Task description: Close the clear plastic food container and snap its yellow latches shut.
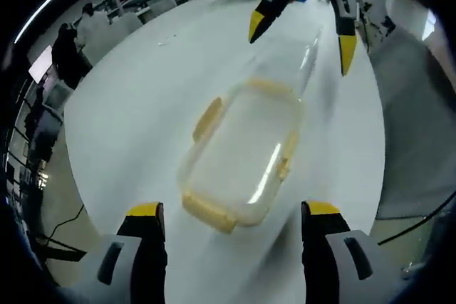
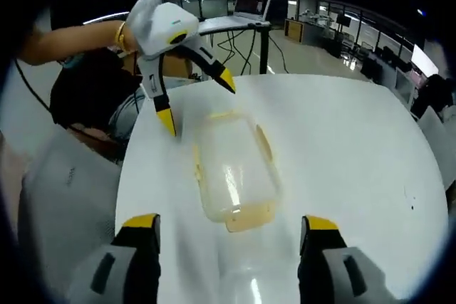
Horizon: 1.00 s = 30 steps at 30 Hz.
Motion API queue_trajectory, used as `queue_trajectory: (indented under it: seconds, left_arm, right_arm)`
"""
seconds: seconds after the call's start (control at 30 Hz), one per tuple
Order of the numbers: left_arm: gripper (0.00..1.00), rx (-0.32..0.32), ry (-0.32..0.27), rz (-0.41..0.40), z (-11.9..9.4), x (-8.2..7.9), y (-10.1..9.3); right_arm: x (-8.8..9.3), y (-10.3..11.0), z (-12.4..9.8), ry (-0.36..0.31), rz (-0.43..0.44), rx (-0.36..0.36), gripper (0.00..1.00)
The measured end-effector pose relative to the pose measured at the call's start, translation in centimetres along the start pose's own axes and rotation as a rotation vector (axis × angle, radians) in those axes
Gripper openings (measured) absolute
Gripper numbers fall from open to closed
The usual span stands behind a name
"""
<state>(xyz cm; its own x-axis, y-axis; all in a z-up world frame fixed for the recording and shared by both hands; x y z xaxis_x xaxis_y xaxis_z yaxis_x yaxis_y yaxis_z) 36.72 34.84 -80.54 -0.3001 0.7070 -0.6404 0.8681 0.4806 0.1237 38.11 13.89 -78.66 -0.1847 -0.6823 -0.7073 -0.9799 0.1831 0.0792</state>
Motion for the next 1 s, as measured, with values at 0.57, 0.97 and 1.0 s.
queue_trajectory:
  seconds: [0.57,0.97,1.0]
  left_arm:
    - [0.74,0.064,0.066,0.029,2.5,0.6,1.0]
    - [0.74,0.095,0.06,-0.06,3.4,0.9,1.2]
    - [0.74,0.094,0.063,-0.071,3.5,0.9,1.3]
  right_arm:
    - [1.0,-0.3,4.7,0.211,-0.061,-0.033,0.77]
    - [1.7,-1.1,5.4,0.252,-0.116,-0.029,0.74]
    - [2.0,-1.1,5.2,0.281,-0.179,-0.045,0.74]
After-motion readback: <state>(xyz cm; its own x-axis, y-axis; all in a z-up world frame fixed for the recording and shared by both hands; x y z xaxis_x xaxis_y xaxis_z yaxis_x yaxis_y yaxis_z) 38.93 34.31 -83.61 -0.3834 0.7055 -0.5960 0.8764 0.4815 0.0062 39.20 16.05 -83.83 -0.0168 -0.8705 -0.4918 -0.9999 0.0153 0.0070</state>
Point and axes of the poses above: the point that each gripper's makers call its tool centre point, and the gripper's own axes: z roughly forward along the fingers, y roughly to its left, x roughly out of its underside, the point moved 6 cm from there along -z, roughly backward along the fingers, and after that the axes turned 10 degrees about -y, right-handed, at the moved point
